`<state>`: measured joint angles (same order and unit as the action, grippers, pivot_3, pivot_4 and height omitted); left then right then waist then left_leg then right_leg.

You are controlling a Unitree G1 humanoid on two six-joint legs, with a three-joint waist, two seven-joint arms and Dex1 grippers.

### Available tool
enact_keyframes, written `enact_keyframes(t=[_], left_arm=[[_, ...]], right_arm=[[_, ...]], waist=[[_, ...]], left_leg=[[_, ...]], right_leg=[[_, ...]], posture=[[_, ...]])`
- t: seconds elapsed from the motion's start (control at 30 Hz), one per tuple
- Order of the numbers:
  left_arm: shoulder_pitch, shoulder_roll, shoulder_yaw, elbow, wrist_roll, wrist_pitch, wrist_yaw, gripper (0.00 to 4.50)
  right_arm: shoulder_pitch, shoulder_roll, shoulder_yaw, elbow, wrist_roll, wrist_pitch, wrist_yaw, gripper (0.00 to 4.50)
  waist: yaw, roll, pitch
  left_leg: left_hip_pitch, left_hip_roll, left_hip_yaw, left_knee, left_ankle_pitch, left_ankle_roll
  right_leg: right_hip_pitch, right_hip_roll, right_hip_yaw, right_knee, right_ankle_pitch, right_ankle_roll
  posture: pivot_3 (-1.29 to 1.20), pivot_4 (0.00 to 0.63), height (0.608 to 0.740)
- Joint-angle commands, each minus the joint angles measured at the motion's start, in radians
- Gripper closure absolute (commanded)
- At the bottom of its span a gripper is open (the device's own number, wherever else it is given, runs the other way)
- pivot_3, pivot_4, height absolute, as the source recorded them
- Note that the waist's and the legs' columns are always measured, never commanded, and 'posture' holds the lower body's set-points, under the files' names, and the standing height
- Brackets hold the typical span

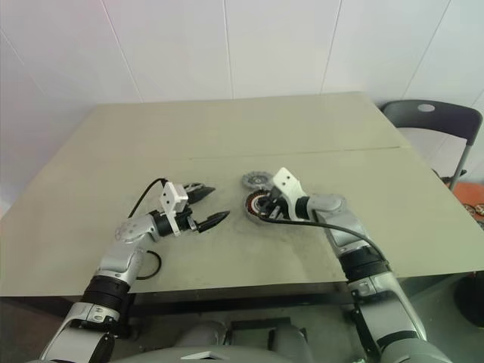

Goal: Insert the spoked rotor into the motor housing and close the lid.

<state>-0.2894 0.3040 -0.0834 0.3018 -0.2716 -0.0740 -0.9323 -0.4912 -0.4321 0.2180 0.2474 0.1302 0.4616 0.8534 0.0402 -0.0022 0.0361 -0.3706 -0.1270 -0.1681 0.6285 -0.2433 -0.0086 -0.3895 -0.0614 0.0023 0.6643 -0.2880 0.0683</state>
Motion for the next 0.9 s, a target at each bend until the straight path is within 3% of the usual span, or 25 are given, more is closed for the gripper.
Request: enact_keyframes(t=[0.03, 0.23, 0.43, 0.6, 0.9], left_arm=[[-0.015, 0.003, 0.012, -0.026, -0.004, -0.012, 0.003, 0.0], [-0.011, 0.007, 0.013, -0.03, -0.004, -0.009, 0.004, 0.0], [-0.009, 0.009, 0.011, -0.034, -0.006, -0.006, 0.001, 0.0], [-0.011, 0.009, 0.008, -0.031, -0.004, -0.004, -0.001, 0.0], [-0.006, 0.009, 0.005, -0.036, 0.0, -0.002, 0.004, 0.0]], right_arm=[[0.022, 0.035, -0.065, 0.023, 0.103, 0.085, 0.044, 4.49], [0.028, 0.06, -0.209, 0.094, 0.254, 0.17, 0.087, 4.49], [-0.033, 0.088, -0.27, 0.222, 0.215, 0.119, -0.076, 4.49], [-0.021, 0.057, -0.167, 0.201, 0.121, 0.078, -0.077, 4.49], [0.07, 0.023, -0.06, -0.102, 0.179, 0.129, 0.101, 4.49]], waist=[[0.0, 0.0, 0.0], [-0.001, 0.0, 0.0], [-0.001, 0.0, -0.001], [-0.001, 0.0, -0.001], [-0.005, 0.001, -0.001]], left_leg=[[0.0, 0.0, 0.0, 0.0, 0.0, 0.0], [-0.001, 0.0, 0.0, 0.0, 0.0, 0.0], [-0.001, 0.0, 0.0, 0.0, 0.0, 0.0], [-0.001, 0.0, 0.0, 0.0, 0.0, 0.0], [-0.002, 0.001, 0.0, -0.001, 0.0, 0.0]], right_leg=[[0.0, 0.0, 0.0, 0.0, 0.0, 0.0], [-0.001, 0.0, 0.0, 0.0, 0.0, 0.0], [-0.001, 0.0, 0.0, 0.0, 0.001, -0.001], [-0.001, 0.0, 0.0, 0.0, 0.001, -0.001], [-0.002, 0.0, 0.0, 0.0, 0.001, -0.001]], posture=[[0.0, 0.0, 0.74], [0.0, 0.0, 0.74], [0.0, 0.0, 0.74], [0.0, 0.0, 0.74], [0.0, 0.0, 0.74]])
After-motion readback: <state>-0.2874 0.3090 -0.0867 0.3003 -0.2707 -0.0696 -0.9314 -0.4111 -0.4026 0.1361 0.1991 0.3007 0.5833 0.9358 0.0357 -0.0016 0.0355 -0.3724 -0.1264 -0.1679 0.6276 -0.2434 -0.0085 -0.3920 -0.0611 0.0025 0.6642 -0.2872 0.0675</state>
